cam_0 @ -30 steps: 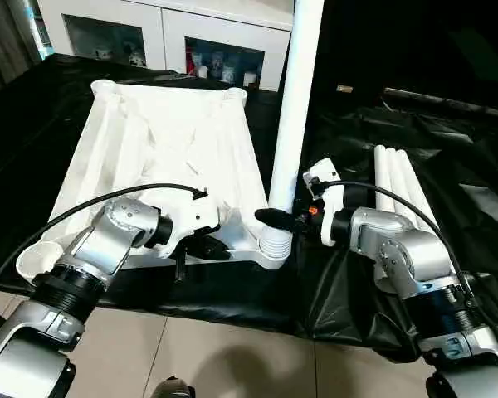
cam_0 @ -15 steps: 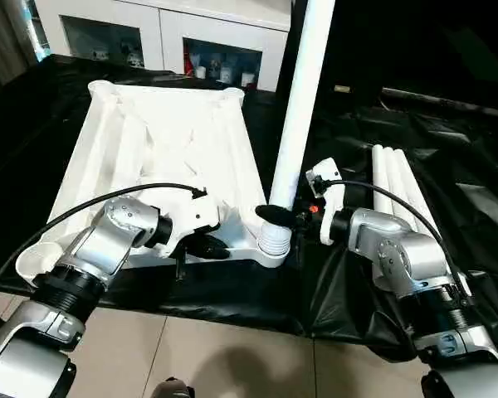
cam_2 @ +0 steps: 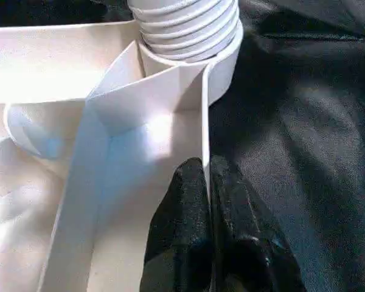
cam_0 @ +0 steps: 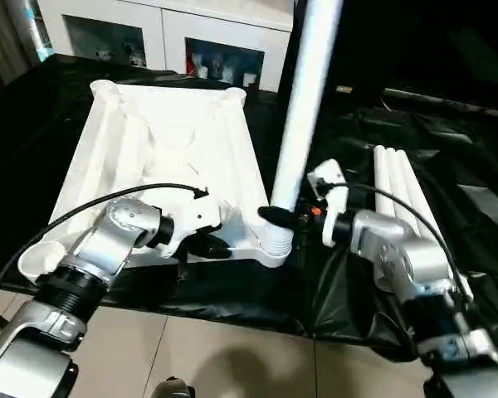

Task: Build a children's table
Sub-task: Insert table leg to table base

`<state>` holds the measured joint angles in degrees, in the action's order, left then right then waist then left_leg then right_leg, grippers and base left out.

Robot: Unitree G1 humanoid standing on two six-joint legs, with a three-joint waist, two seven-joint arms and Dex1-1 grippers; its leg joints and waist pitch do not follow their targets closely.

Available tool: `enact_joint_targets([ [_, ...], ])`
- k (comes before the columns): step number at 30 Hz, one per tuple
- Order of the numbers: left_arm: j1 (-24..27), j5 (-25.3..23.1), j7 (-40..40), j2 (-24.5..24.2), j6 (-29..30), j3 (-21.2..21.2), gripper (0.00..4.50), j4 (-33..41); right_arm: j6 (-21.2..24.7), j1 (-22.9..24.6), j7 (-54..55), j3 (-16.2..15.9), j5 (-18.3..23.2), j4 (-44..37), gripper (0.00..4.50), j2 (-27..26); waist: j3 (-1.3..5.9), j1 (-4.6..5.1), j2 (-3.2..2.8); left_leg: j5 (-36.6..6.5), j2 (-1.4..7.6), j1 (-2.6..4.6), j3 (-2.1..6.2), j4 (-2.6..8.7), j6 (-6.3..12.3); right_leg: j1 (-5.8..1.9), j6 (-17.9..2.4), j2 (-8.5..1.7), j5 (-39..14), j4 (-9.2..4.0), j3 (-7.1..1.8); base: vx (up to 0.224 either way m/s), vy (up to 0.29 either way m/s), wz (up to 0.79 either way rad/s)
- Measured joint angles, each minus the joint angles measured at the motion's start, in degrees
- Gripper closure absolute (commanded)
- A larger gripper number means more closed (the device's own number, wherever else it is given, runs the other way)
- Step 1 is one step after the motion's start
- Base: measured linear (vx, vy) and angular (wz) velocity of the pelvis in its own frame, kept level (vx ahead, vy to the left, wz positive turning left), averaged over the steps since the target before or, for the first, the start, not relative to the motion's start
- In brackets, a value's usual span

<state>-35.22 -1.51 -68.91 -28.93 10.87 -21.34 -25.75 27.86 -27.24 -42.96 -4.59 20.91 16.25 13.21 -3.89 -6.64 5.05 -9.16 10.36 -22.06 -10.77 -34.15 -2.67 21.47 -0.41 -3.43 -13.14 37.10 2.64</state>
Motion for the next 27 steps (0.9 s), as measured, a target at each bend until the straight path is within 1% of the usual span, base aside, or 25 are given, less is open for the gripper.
enact_joint_targets([
  [3, -0.1, 0.0, 0.1, 0.1, -0.2, 0.0, 4.50, -0.5, -1.4, 1.7, 0.8, 1.4, 0.8, -0.4, 2.62, -1.0, 0.01, -0.08, -0.05, 0.0, 0.00, 0.00, 0.00, 0.00, 0.00, -0.02, 0.0, 0.00, 0.0, -0.01, 0.00, 0.000, 0.000, 0.00],
  [9, -0.4, 0.0, 0.4, 0.5, -1.1, 0.0, 4.50, -2.1, -6.3, 5.6, 2.5, 4.1, 2.1, -0.4, 2.62, -3.8, 0.12, -0.09, -0.26, 0.0, 0.00, 0.10, 0.01, 0.00, 0.00, -0.09, 0.0, 0.00, 0.0, -0.01, 0.00, 0.000, 0.000, 0.00],
  [11, -0.4, -0.2, 0.6, 0.6, -1.2, 0.0, 4.50, -2.3, -8.1, 6.6, 3.2, 4.4, 2.4, -0.1, 2.62, -4.4, 0.23, -0.05, -0.45, 0.0, 0.00, 0.11, 0.01, 0.00, 0.00, -0.10, 0.0, -0.01, 0.0, -0.01, -0.01, 0.000, 0.000, 0.00],
  [16, -0.7, -0.5, 0.9, 0.8, -1.4, 0.0, 4.50, -2.9, -11.5, 8.5, 3.9, 5.4, 3.2, 0.8, 2.62, -6.0, 0.26, -0.02, -0.57, 0.0, 0.00, 0.13, 0.04, 0.01, 0.00, -0.08, 0.0, -0.01, 0.0, -0.03, 0.00, 0.000, 0.000, 0.00],
  [21, -0.7, -0.5, 0.8, 0.9, -2.2, 0.0, 4.50, -3.3, -13.7, 10.1, 4.1, 4.6, 2.5, -0.4, 2.62, -6.0, 0.27, -0.07, -0.61, 0.0, 0.00, 0.12, 0.04, 0.01, 0.00, -0.10, 0.0, -0.01, 0.1, -0.05, 0.00, 0.000, 0.000, 0.00],
  [25, -0.8, -0.7, 0.6, 0.9, -2.6, -0.2, 4.50, -3.4, -14.2, 10.7, 4.3, 1.5, -0.3, -3.5, 2.62, -3.8, 0.29, -0.17, -0.62, 0.0, -0.01, 0.12, 0.04, 0.04, 0.00, -0.10, 0.0, -0.01, 0.1, -0.05, 0.00, 0.000, 0.000, 0.00],
  [27, -0.8, -0.8, 0.6, 0.9, -2.8, -0.3, 4.50, -3.4, -14.0, 10.6, 4.3, 0.7, -1.0, -4.3, 2.62, -3.1, 0.29, -0.22, -0.62, 0.0, -0.01, 0.12, 0.04, 0.05, 0.00, -0.10, 0.0, -0.02, 0.1, -0.05, 0.00, 0.000, 0.000, 0.00],
])
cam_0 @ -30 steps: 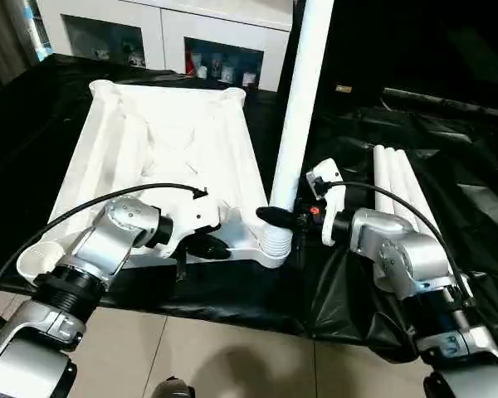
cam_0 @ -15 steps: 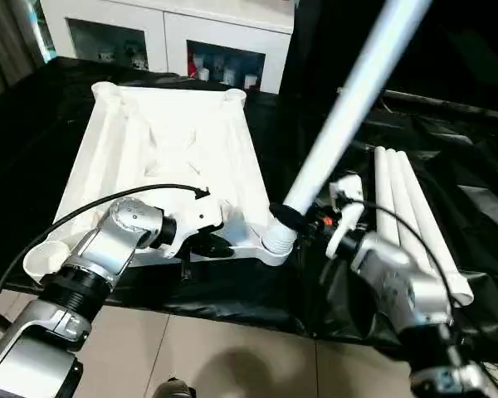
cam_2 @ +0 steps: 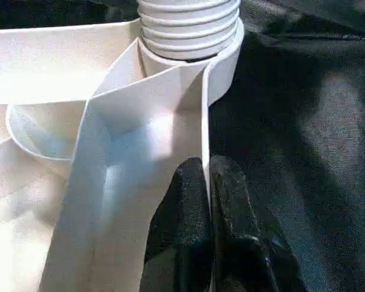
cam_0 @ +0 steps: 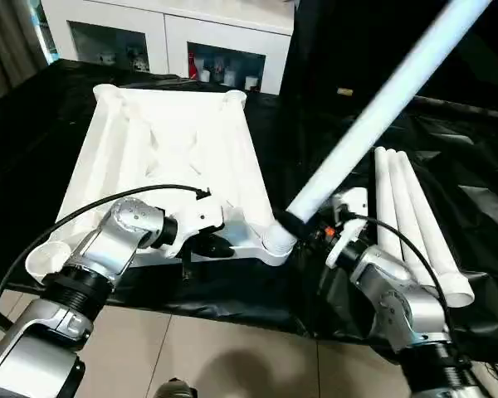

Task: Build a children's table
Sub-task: Insert table leg to table base, then rotate leg to tighten

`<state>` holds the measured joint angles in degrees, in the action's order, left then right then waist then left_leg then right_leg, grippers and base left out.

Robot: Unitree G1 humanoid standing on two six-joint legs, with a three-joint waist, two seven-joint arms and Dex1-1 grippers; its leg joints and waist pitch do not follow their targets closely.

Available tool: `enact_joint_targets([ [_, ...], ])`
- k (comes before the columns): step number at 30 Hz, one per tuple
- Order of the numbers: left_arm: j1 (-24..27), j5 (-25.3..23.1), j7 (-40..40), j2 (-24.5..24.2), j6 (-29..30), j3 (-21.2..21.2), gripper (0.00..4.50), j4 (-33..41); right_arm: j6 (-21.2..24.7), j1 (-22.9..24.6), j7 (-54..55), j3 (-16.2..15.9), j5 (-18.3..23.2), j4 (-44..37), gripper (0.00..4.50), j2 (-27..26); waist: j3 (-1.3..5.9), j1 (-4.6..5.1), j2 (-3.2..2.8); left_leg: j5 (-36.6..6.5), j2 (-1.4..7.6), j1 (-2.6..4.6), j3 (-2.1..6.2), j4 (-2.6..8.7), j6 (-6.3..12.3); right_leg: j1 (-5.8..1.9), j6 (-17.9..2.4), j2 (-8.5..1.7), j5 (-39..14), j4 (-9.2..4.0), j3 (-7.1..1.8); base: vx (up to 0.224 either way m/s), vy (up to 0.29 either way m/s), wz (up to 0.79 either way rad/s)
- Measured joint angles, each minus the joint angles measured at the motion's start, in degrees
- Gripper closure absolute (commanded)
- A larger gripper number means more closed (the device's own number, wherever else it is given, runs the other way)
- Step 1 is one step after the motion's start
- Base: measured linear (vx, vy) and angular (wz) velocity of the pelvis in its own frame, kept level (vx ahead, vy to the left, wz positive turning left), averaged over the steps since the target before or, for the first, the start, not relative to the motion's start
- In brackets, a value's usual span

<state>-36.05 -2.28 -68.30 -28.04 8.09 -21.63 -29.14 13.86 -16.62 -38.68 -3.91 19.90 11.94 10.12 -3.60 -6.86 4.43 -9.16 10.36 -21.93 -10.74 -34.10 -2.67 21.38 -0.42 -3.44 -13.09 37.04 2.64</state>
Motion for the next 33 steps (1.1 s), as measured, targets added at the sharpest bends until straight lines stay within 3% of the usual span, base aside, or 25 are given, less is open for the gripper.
enact_joint_targets([
  [8, -0.1, -0.4, -0.1, -0.2, -0.5, -0.2, 4.50, 0.0, 3.0, -5.0, -4.0, -5.1, -4.4, 0.8, 2.62, 4.2, 0.13, 0.16, 0.20, 0.0, 0.00, 0.00, 0.00, 0.01, 0.00, 0.00, 0.0, 0.00, 0.0, -0.02, -0.01, 0.000, 0.000, 0.00],
  [13, -0.1, -0.9, -0.3, -0.2, -1.0, -0.4, 4.50, 0.0, 2.7, -7.6, -7.4, -6.2, -4.9, 4.5, 2.62, 5.3, 0.49, 0.26, 0.74, 0.0, 0.00, 0.04, 0.00, 0.04, 0.00, 0.01, 0.1, 0.00, 0.0, -0.03, 0.00, 0.000, 0.000, 0.00],
  [24, 0.2, 0.1, -4.9, -0.5, -4.6, -0.8, 4.50, -0.5, -3.1, -6.9, -18.3, -6.7, -3.9, 7.0, 2.62, 8.8, 0.75, -0.36, 1.12, 0.0, 0.00, 0.00, -0.02, 0.14, 0.02, -0.13, 0.2, 0.00, -0.2, -0.34, 0.03, 0.000, 0.000, 0.00],
  [30, 0.2, 0.3, -5.8, -0.7, -4.6, -0.8, 4.50, -0.8, -6.0, -7.4, -20.8, -6.7, -3.6, 9.8, 2.62, 8.7, 0.84, -0.20, 1.26, 0.0, -0.01, 0.05, -0.03, 0.16, 0.04, -0.21, 0.2, 0.00, -0.2, -0.42, 0.03, 0.000, 0.000, 0.00],
  [33, 0.2, 0.2, -5.2, -0.6, -4.6, -0.7, 4.50, -1.6, -7.2, -7.9, -20.3, -6.6, -3.6, 11.9, 2.62, 7.8, 0.86, 0.08, 1.28, -0.1, -0.01, 0.50, -0.03, 0.20, 0.04, -0.49, 0.2, 0.00, -0.2, -0.43, 0.02, 0.000, 0.000, 0.00],
])
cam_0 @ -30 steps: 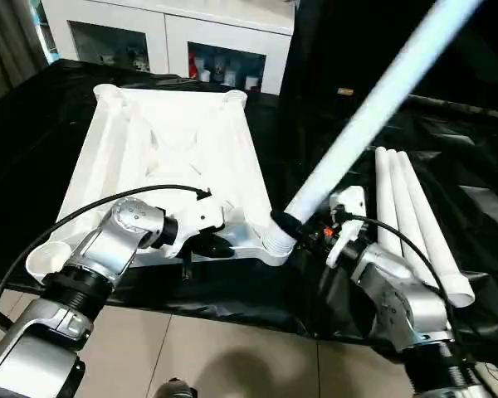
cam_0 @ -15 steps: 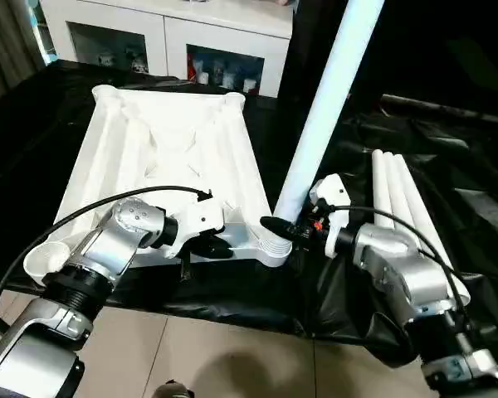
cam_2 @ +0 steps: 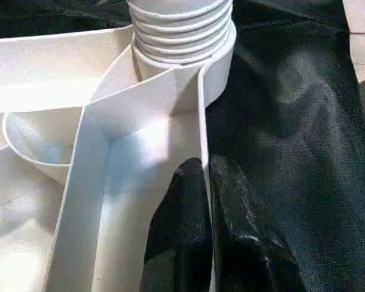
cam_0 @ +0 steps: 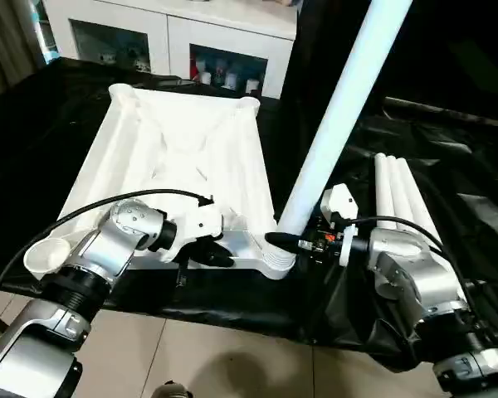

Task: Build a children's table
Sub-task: Rotate leg to tighten

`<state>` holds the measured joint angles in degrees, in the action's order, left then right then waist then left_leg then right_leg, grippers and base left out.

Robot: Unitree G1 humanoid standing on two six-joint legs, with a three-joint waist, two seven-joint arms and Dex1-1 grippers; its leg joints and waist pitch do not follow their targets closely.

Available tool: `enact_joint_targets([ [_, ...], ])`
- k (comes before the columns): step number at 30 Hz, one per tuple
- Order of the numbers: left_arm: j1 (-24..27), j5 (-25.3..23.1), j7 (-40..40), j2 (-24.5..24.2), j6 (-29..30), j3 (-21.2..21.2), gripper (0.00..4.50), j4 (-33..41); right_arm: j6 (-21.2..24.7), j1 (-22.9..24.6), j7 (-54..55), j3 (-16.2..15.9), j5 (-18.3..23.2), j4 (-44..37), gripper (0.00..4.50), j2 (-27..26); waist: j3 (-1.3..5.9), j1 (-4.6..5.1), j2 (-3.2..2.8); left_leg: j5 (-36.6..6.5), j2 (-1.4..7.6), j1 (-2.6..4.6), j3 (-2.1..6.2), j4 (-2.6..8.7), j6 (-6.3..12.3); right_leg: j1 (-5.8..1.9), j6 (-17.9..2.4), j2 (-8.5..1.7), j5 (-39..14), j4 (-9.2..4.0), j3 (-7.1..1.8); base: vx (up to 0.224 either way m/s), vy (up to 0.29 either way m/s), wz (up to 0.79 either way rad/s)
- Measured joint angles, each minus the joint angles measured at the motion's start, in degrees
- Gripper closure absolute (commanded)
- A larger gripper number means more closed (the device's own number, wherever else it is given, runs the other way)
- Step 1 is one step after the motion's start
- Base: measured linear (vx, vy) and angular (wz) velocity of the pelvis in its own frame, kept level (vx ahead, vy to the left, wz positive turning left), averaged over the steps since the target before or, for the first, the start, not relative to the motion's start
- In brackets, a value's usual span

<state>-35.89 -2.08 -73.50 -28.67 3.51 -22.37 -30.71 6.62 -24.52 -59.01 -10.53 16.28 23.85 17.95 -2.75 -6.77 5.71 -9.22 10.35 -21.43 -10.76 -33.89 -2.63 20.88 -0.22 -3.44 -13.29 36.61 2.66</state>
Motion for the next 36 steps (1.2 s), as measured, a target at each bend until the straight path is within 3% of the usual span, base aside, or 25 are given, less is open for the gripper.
enact_joint_targets([
  [3, -0.6, -1.0, 2.8, 0.4, 0.4, 0.1, 4.50, -1.8, -1.6, -1.7, 4.9, 0.5, -0.4, 4.5, 2.62, -2.5, -0.01, 0.51, -0.02, 0.0, -0.01, 0.53, 0.10, 0.23, -0.03, -0.01, 0.4, -0.01, -0.3, -0.07, 0.04, 0.000, 0.000, 0.00],
  [7, -1.1, -1.9, 6.7, 1.6, 3.0, 1.0, 4.50, -3.0, -3.0, -4.6, 12.4, 0.9, -1.3, 9.8, 2.62, -5.7, -0.02, 1.56, -0.03, 0.0, -0.01, 0.49, 1.07, 0.29, -0.05, 0.01, 0.4, -0.18, -0.3, -0.76, 1.07, 0.000, 0.000, 0.00],
  [10, -1.5, -2.1, 9.6, 2.5, 6.6, 2.0, 4.50, -3.3, -3.4, -8.4, 18.8, 1.3, -2.1, 14.6, 2.63, -8.6, -0.02, 2.40, -0.03, 0.0, -0.02, 0.48, 1.24, 0.28, -0.06, 0.07, 0.4, -0.39, -0.3, -0.91, 1.35, -0.026, 0.019, -0.14],
  [13, -2.6, -2.7, 13.8, 4.0, 12.4, 2.7, 4.50, -3.3, -3.8, -13.1, 27.6, 2.0, -3.4, 21.0, 2.63, -12.4, -0.08, 3.54, -0.10, 0.0, -0.09, 0.52, 1.39, 0.27, -0.07, 0.37, 0.4, -0.89, -0.3, -1.10, 2.00, -0.049, 0.028, -0.20],
  [16, -4.2, -3.3, 19.1, 7.0, 20.2, 4.0, 4.50, -3.3, -4.4, -17.7, 37.3, 3.6, -3.7, 27.5, 2.63, -15.8, -0.38, 4.19, -0.54, 0.0, -0.11, 0.41, 2.29, 0.27, -0.08, 0.29, 0.3, -1.05, -0.3, -2.02, 3.19, -0.050, 0.035, -0.20],
  [19, -4.8, -3.7, 23.2, 9.2, 25.8, 4.6, 4.50, -2.5, -4.5, -21.3, 44.2, 6.0, -3.5, 32.8, 2.63, -18.5, -0.43, 4.86, -0.56, 0.0, -0.10, 0.46, 2.47, 0.46, -0.11, 0.23, 0.2, -1.06, -0.3, -2.50, 3.57, -0.019, 0.017, -0.09],
  [23, -3.6, -5.0, 26.6, 9.9, 33.5, 4.7, 4.50, 3.5, -4.5, -24.2, 48.5, 7.3, -3.5, 36.3, 2.63, -20.7, -0.61, 4.84, -0.05, -0.3, -0.10, 0.69, 2.36, 0.99, -0.54, 0.50, 0.1, -1.38, -0.4, -2.57, 3.98, 0.000, 0.000, 0.00],
  [25, -2.8, -5.5, 27.6, 10.0, 36.8, 4.7, 4.50, 6.7, -4.8, -25.3, 49.2, 7.7, -3.5, 37.7, 2.63, -21.4, -0.67, 4.79, 0.30, -0.8, -0.10, 0.94, 2.47, 1.03, -1.29, 0.61, 0.2, -1.86, -0.4, -2.72, 4.75, 0.001, -0.006, -0.10],
  [28, -2.6, -5.5, 28.2, 10.5, 38.9, 4.7, 4.50, 8.1, -5.0, -26.0, 49.7, 7.8, -3.6, 38.6, 2.63, -21.5, -0.94, 4.69, -0.03, -0.8, 0.35, 1.00, 3.01, 1.32, -1.31, 0.08, 0.1, -1.86, -0.4, -3.51, 6.22, 0.003, -0.005, -0.14],
  [30, -2.5, -5.4, 28.8, 10.6, 39.0, 4.7, 4.50, 8.1, -5.0, -26.6, 49.8, 8.0, -3.6, 39.5, 2.63, -21.6, -0.99, 4.35, 0.32, -0.8, 0.42, 1.01, 2.35, 1.71, -1.32, 0.17, -0.5, -1.82, -0.8, -2.47, 5.83, 0.000, 0.000, 0.00],
  [31, -2.5, -5.3, 29.2, 10.6, 38.9, 4.7, 4.50, 8.1, -5.1, -27.0, 49.8, 8.4, -3.7, 40.1, 2.63, -21.7, -1.00, 3.94, 1.42, -0.8, 0.42, 1.66, 0.97, 2.26, -1.33, 0.97, -1.3, -1.90, -1.4, -1.50, 4.49, 0.047, -0.083, 0.17],
  [32, -2.5, -5.3, 29.4, 10.6, 38.7, 4.7, 4.50, 8.2, -5.3, -27.1, 49.8, 8.5, -3.9, 40.3, 2.63, -21.7, -0.96, 3.88, 1.66, -0.9, 0.43, 1.89, 0.72, 2.42, -1.41, 1.15, -1.3, -1.81, -1.4, -1.15, 4.13, 0.047, -0.083, 0.17],
  [33, -2.4, -5.2, 29.8, 10.7, 38.4, 4.9, 4.50, 8.3, -5.8, -27.3, 49.8, 8.6, -4.3, 40.5, 2.63, -21.7, -0.89, 3.10, 2.47, -2.3, 0.45, 2.41, 0.74, 1.05, -1.99, 1.61, -1.2, -1.96, -1.4, -1.31, 4.12, 0.018, -0.101, 0.09],
  [34, -2.3, -5.0, 30.0, 10.6, 38.5, 5.2, 4.50, 8.7, -6.1, -27.6, 49.7, 8.6, -4.8, 40.6, 2.63, -21.8, -0.88, 2.11, 1.73, -3.0, 0.69, 2.56, 2.07, 0.36, -1.91, 1.38, -1.1, -1.94, -1.3, -1.35, 4.92, 0.043, -0.023, -0.38],
  [35, -2.3, -4.9, 30.0, 10.4, 38.5, 5.3, 4.50, 9.2, -6.4, -27.9, 49.7, 8.5, -5.0, 40.6, 2.63, -21.8, -0.88, 1.87, 1.05, -1.9, 0.75, 2.03, 2.93, 0.34, -2.70, 1.38, -1.0, -1.83, -1.3, -1.66, 6.02, 0.043, -0.023, -0.38],
  [36, -2.2, -4.8, 30.1, 10.4, 38.5, 5.3, 4.50, 9.4, -6.8, -28.0, 49.7, 8.4, -5.1, 40.8, 2.63, -21.8, -0.82, 1.93, 1.05, -1.3, 1.15, 1.99, 3.05, 0.51, -2.97, 1.50, -1.1, -1.70, -1.1, -1.70, 6.15, 0.089, 0.020, -0.38],
])
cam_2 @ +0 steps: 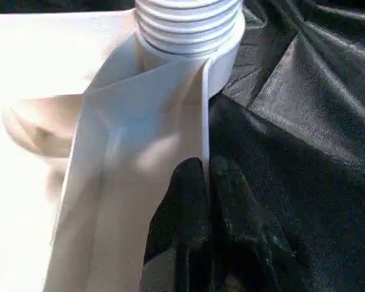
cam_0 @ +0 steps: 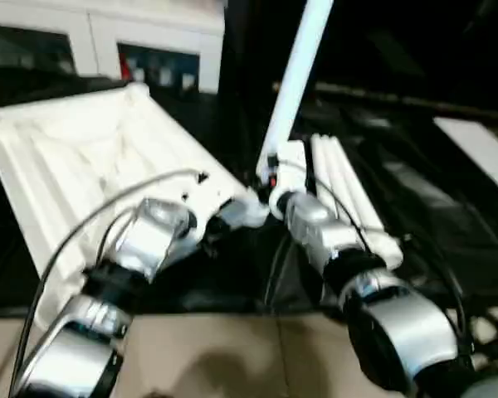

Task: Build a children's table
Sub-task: Rotate leg to tighten

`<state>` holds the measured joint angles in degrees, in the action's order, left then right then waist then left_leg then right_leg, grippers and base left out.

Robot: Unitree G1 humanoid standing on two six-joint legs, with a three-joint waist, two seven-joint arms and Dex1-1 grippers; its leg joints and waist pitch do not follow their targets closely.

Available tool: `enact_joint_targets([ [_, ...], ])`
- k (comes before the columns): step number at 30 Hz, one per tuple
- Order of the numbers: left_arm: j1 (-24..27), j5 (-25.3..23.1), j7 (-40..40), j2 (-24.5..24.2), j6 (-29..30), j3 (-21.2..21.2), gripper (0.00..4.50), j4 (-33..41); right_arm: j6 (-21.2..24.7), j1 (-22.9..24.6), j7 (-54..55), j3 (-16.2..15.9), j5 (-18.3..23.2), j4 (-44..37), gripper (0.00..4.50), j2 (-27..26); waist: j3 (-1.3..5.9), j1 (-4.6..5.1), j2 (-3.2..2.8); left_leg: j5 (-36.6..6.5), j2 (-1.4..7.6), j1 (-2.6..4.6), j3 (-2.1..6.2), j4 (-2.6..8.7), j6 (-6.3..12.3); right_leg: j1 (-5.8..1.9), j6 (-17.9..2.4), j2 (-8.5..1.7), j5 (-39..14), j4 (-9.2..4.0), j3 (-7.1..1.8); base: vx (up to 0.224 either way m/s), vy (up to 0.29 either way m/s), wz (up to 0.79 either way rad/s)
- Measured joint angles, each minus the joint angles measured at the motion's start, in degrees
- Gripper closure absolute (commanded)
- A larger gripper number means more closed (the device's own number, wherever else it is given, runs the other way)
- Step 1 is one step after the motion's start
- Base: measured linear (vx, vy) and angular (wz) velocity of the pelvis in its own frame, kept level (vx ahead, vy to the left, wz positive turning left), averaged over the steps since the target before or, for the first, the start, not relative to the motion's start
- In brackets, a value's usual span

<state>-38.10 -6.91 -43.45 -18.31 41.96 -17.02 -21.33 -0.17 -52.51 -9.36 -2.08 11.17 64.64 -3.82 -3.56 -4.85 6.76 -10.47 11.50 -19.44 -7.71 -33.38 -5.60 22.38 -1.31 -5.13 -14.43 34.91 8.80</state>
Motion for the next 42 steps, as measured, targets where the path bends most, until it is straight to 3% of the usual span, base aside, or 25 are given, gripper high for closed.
enact_joint_targets([
  [3, 0.4, 0.4, 0.1, -0.4, -1.0, 0.0, 4.50, 0.0, -0.5, -0.4, -0.6, -0.1, -0.3, 1.1, 2.63, 0.0, -0.05, 0.21, 0.45, 0.0, 0.01, 0.27, -0.77, -0.24, 0.01, 0.21, -0.7, -0.02, 1.9, 0.04, -0.67, 0.000, 0.000, 0.00],
  [5, 0.5, 0.5, 0.0, -0.8, -1.9, 0.0, 4.50, 0.0, -0.7, -0.8, -1.3, 0.0, -0.3, 1.5, 2.63, 0.0, -0.10, 0.27, 0.46, 0.0, 0.03, 0.36, -0.75, -0.09, 0.01, 0.26, -0.7, -0.02, 1.9, 0.01, -0.58, 0.000, 0.000, 0.00],
  [7, 0.5, 0.5, 0.0, -1.1, -2.8, 0.0, 4.50, -0.2, -1.3, -1.1, -2.1, 0.4, -0.5, 2.0, 2.07, 0.1, -0.10, 0.29, 0.46, 0.0, 0.05, 0.31, -0.74, 0.14, 0.01, 0.35, -0.7, -0.02, 1.9, -0.10, -0.46, 0.000, 0.000, 0.00],
  [13, 0.5, 1.1, -1.2, -2.6, -5.5, 0.4, 4.50, -0.2, -1.9, -0.8, -7.1, 1.6, -0.8, 4.3, 1.58, 0.8, -0.42, -0.06, -0.06, 0.0, 0.10, -0.03, -0.96, 0.45, -0.03, 0.71, -1.0, -0.02, 2.8, -0.12, -0.53, 0.000, 0.000, 0.00],
  [18, 0.3, 1.6, -1.4, -3.3, -7.6, 0.5, 4.50, -0.3, -1.7, -0.7, -11.9, 1.6, -0.8, 4.2, 1.17, 2.3, -0.44, -0.18, -0.07, 0.1, 0.34, -0.12, -1.60, 0.69, -0.22, 0.94, -1.1, 0.13, 4.1, 0.29, -1.17, 0.035, -0.021, 0.07],
  [21, -0.1, 1.7, -1.5, -3.7, -9.1, 0.7, 4.50, -0.5, -1.7, -0.2, -15.7, 1.6, -0.9, 3.0, 0.89, 3.7, -0.41, -0.27, -0.10, 0.3, 0.56, -0.64, -1.89, 0.97, -0.54, 1.42, -1.4, 0.65, 4.1, 0.38, -1.81, 0.065, -0.025, 0.08],
  [27, -0.9, 2.0, -1.9, -4.6, -13.7, 1.7, 4.50, -3.7, 3.5, 8.6, -25.6, 0.1, 0.4, -13.0, 0.59, 8.7, -0.41, -0.25, -0.10, 0.3, 0.63, -0.79, -2.01, 0.97, 0.05, 1.63, -1.5, 0.81, 4.0, 0.28, -1.95, 0.028, 0.001, 0.00],
  [31, -0.8, 2.3, -0.3, -4.0, -18.9, 2.6, 4.50, -7.3, 10.3, 18.1, -27.4, -0.7, 2.8, -31.4, 0.59, 12.4, -0.45, -0.34, -0.16, 0.2, 0.66, -0.60, -1.97, 0.92, -0.36, 1.46, -1.4, 0.81, 4.1, 0.21, -2.03, 0.000, 0.000, 0.00],
  [34, -1.0, 2.1, 2.4, -3.1, -19.1, 2.7, 4.50, -8.7, 14.1, 24.0, -26.7, -0.6, 3.5, -41.7, 0.59, 13.1, -0.46, -0.29, -0.35, 0.3, 0.68, -0.54, -1.96, 0.94, -0.51, 1.32, -1.2, 0.82, 4.2, 0.16, -2.03, 0.000, 0.000, 0.00],
  [41, -0.8, 1.6, 3.8, -2.4, -19.8, 3.3, 4.50, -9.3, 18.4, 28.3, -21.6, 1.6, 4.1, -48.5, 0.59, 12.8, -0.57, -0.21, -0.77, 0.3, 0.67, -0.59, -1.92, 0.91, -0.56, 1.34, -1.0, 0.83, 4.3, 0.09, -2.02, -0.009, -0.001, 0.00],
  [42, -0.9, 1.7, 3.8, -2.2, -19.8, 3.4, 4.50, -9.4, 18.9, 28.7, -21.3, 1.4, 4.0, -48.9, 0.59, 12.9, -0.50, -0.13, -0.90, 0.3, 0.39, -1.11, -1.05, 0.83, -0.53, 1.25, -1.1, 0.71, 4.3, 0.10, -1.55, 0.000, 0.000, 0.00],
])
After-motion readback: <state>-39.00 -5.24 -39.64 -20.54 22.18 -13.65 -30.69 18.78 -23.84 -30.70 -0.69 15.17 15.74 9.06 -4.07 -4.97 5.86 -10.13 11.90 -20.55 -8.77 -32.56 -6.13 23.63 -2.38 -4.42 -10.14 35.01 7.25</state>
